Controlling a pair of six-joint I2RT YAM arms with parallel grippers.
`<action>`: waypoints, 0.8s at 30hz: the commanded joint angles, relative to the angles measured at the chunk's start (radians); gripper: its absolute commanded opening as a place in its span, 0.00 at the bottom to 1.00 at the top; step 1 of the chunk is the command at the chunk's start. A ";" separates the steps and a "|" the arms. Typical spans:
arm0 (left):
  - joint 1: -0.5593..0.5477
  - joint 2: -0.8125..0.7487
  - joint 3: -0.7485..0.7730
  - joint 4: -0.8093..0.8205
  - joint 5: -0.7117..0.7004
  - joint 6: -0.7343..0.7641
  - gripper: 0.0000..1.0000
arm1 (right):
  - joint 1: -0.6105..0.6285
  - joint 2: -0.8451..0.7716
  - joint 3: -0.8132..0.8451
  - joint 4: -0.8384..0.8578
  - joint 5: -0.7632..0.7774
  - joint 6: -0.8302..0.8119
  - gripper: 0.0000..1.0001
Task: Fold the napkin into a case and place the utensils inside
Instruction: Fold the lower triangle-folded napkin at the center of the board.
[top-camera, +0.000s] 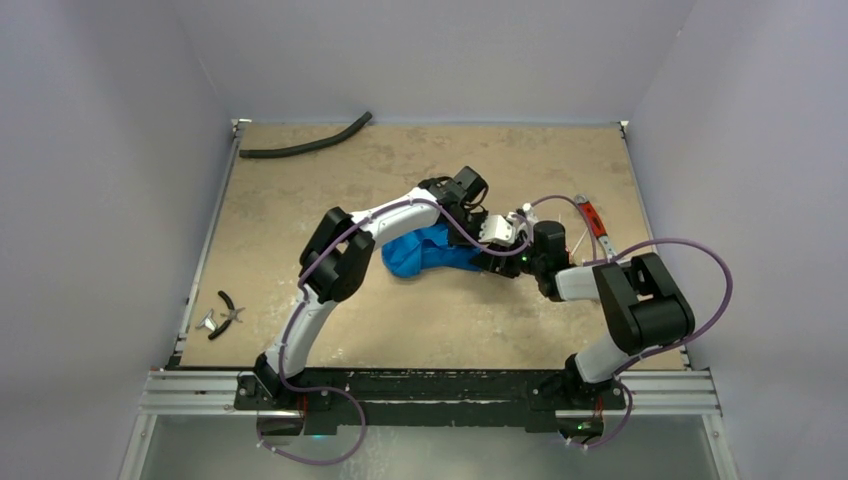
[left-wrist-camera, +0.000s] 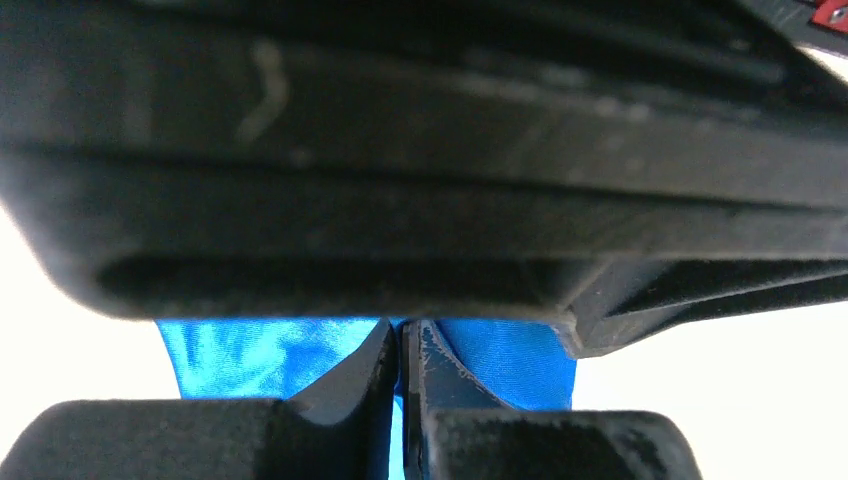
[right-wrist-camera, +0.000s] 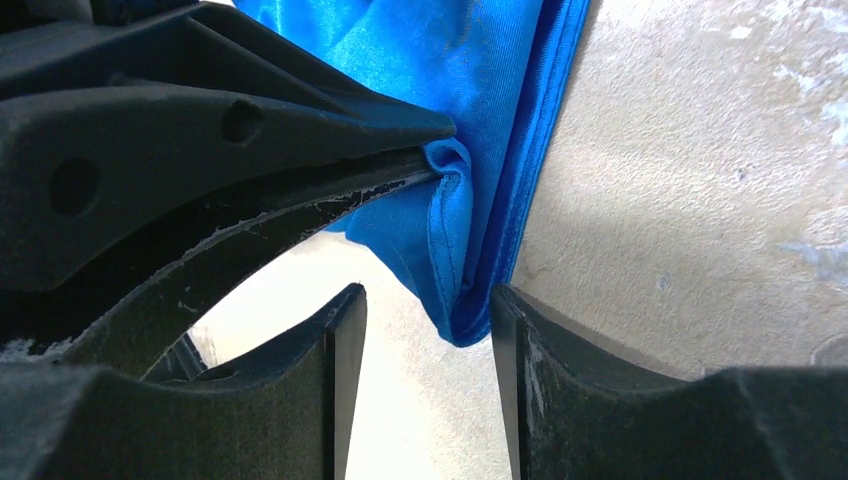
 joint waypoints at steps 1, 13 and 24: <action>0.015 -0.020 -0.038 -0.007 0.008 0.017 0.00 | -0.007 -0.006 -0.026 0.192 -0.030 0.018 0.53; 0.015 -0.029 -0.043 -0.007 0.019 0.016 0.00 | 0.011 0.092 0.030 0.272 0.058 0.039 0.36; 0.017 -0.056 -0.042 0.035 0.022 -0.059 0.14 | 0.064 0.157 0.061 0.261 0.162 0.069 0.00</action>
